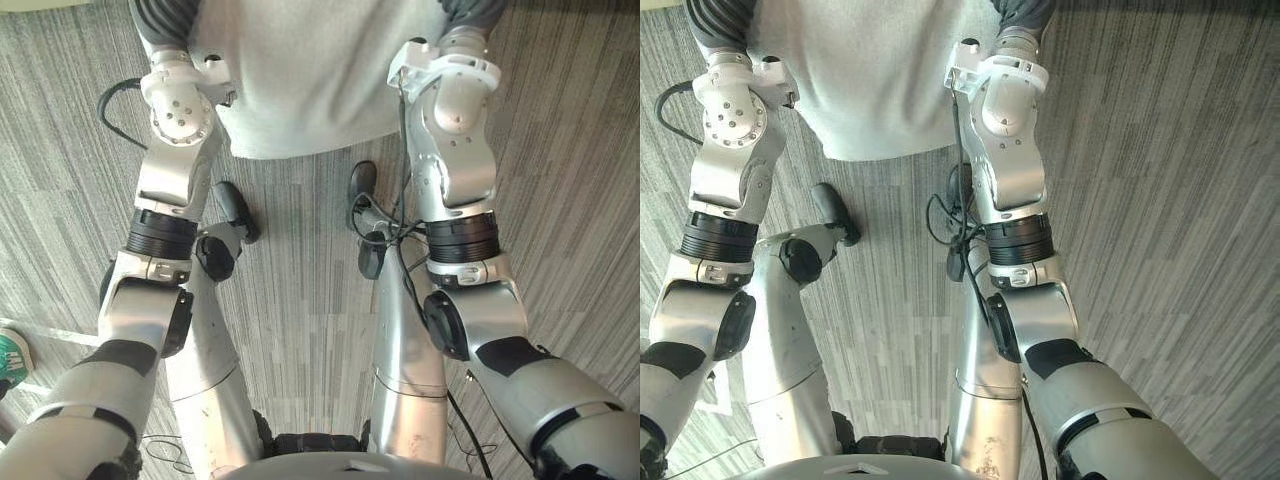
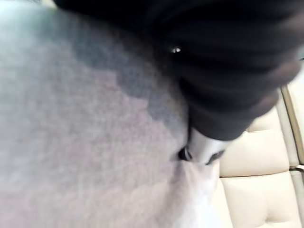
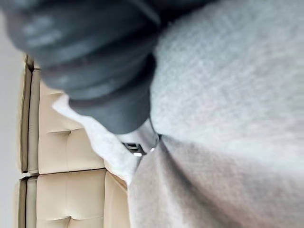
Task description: Pick up cushions and gather them together orderly.
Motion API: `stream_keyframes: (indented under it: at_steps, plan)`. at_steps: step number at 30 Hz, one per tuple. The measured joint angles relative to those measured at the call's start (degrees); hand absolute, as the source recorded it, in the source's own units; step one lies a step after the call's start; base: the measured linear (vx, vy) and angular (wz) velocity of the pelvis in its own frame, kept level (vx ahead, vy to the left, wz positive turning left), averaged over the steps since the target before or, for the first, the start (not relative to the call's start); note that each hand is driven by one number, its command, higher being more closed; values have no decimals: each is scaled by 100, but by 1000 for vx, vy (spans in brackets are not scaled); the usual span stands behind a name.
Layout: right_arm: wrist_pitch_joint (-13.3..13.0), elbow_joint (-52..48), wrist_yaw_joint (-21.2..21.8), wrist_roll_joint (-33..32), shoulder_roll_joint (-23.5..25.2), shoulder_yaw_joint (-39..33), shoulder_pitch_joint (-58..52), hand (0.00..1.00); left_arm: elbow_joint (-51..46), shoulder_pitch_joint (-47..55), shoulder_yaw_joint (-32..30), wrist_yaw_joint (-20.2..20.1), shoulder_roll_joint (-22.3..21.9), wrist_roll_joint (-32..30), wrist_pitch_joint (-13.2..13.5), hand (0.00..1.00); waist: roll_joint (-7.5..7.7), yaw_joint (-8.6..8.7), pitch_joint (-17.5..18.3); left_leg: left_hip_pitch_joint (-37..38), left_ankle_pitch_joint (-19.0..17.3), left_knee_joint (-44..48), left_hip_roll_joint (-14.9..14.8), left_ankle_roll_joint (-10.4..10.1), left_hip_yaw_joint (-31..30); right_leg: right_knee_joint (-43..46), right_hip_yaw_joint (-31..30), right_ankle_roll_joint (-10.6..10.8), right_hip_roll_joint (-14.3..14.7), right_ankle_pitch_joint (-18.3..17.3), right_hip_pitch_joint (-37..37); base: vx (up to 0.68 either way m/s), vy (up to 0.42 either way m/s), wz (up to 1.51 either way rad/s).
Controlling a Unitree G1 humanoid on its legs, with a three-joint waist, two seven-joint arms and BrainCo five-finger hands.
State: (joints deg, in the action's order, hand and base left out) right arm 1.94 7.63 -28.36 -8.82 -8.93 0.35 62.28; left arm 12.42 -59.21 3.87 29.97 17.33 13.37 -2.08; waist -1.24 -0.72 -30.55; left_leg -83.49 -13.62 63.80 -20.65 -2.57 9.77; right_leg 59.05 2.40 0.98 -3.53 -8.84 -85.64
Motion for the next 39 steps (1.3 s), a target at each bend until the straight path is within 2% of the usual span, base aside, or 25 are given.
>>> stream_keyframes:
  at_steps: [8, 9, 10, 12, 13, 14, 15, 19, 23, 27, 30, 33, 38, 39]
  plan:
    - [-49, -464, 275, 16, 81, 21, -795, 100, -1232, 1121, -41, 92, -373, -2, 113, 100, 5, 15, 74, 826, -4, -462, 94, -140, -85, -363, 145, -19, -13, -103, 896, -11, -1, 6]
    - [-156, -470, 356, 18, 125, 106, -1094, 100, -1350, 1460, -42, 91, -480, -4, 201, 100, 16, 23, 463, 770, 20, -589, 121, -168, -84, -458, 167, -22, -18, -101, 842, 40, 3, 8]
    - [-201, -512, 448, 19, 133, 172, -1247, 100, -1491, 1692, -59, 92, -525, -6, 241, 100, 13, 29, 571, 930, 59, -709, 130, -209, -70, -574, 192, -29, -16, -98, 1004, 74, 3, 7]
    - [-198, -567, 526, 26, 174, 180, -1414, 100, -1672, 1929, -78, 90, -632, -7, 240, 100, 13, 17, 569, 1309, 106, -891, 135, -245, -28, -735, 267, -41, -10, -83, 1384, 102, -3, 6]
    - [-200, -588, 599, 32, 242, 190, -1626, 100, -1818, 2178, -97, 86, -819, -10, 247, 100, 18, 28, 594, 1636, 116, -1056, 165, -264, -41, -878, 314, -41, -22, -83, 1721, 123, -4, 13]
    - [-221, -719, 645, 38, 295, 232, -1943, 100, -1987, 2490, -92, 60, -1016, -13, 299, 100, 28, 33, 780, 1837, 125, -1209, 200, -285, -35, -1016, 339, -38, -35, -85, 1916, 123, -1, 12]
    - [-236, -759, 661, 39, 301, 262, -2030, 100, -2062, 2587, -100, 55, -1077, -13, 316, 100, 25, 36, 786, 1939, 129, -1255, 204, -291, -32, -1059, 349, -38, -32, -85, 2029, 123, 0, 9]
    - [-316, -1162, 847, 110, 545, 426, -3086, 100, -2421, 3561, -82, -80, -1442, -18, 355, 100, 37, 65, 794, 3186, 152, -1757, 296, -343, -17, -1513, 474, -12, -33, -105, 3291, 102, -15, 9]
    - [-356, -1442, 931, 227, 625, 809, -4109, 100, -2660, 4635, 17, -193, -1538, -16, 391, 100, 44, 70, 851, 4315, 145, -2204, 370, -388, 115, -1970, 465, 19, -22, -126, 4367, 63, -6, 3]
    - [-405, -1690, 1096, 228, 637, 1204, -5282, 100, -2870, 5785, 125, -372, -1529, -19, 401, 100, 97, 47, 1289, 5396, 140, -2770, 408, -397, 320, -2607, 447, 69, 34, -56, 5403, 93, 38, -9]
    - [-427, -2058, 1320, 250, 653, 1314, -6010, 100, -3007, 6464, 136, -618, -1513, -103, 454, 100, 138, -9, 1730, 6201, 252, -3411, 478, -420, 504, -3306, 436, 97, 89, 127, 6151, 127, 23, -10]
    - [-456, -2012, 1501, 265, 610, 1267, -6154, 100, -2980, 6822, 125, -928, -1503, -122, 513, 100, 165, 49, 2165, 6787, 527, -4130, 640, -484, 595, -4139, 433, 132, 115, 452, 6772, 180, 13, -1]
    - [-465, -1712, 1825, 428, 602, 1061, -6159, 100, -2934, 7148, 89, -1315, -1519, -123, 522, 100, 175, 141, 2378, 7567, 704, -4870, 835, -499, 591, -5484, 367, 188, 171, 1070, 7859, 125, 43, -6]
    - [-465, -1665, 1837, 432, 602, 1052, -6161, 100, -2933, 7173, 90, -1343, -1519, -123, 522, 100, 177, 146, 2383, 7641, 704, -4908, 854, -499, 593, -5552, 338, 194, 168, 1099, 7937, 78, 73, -12]
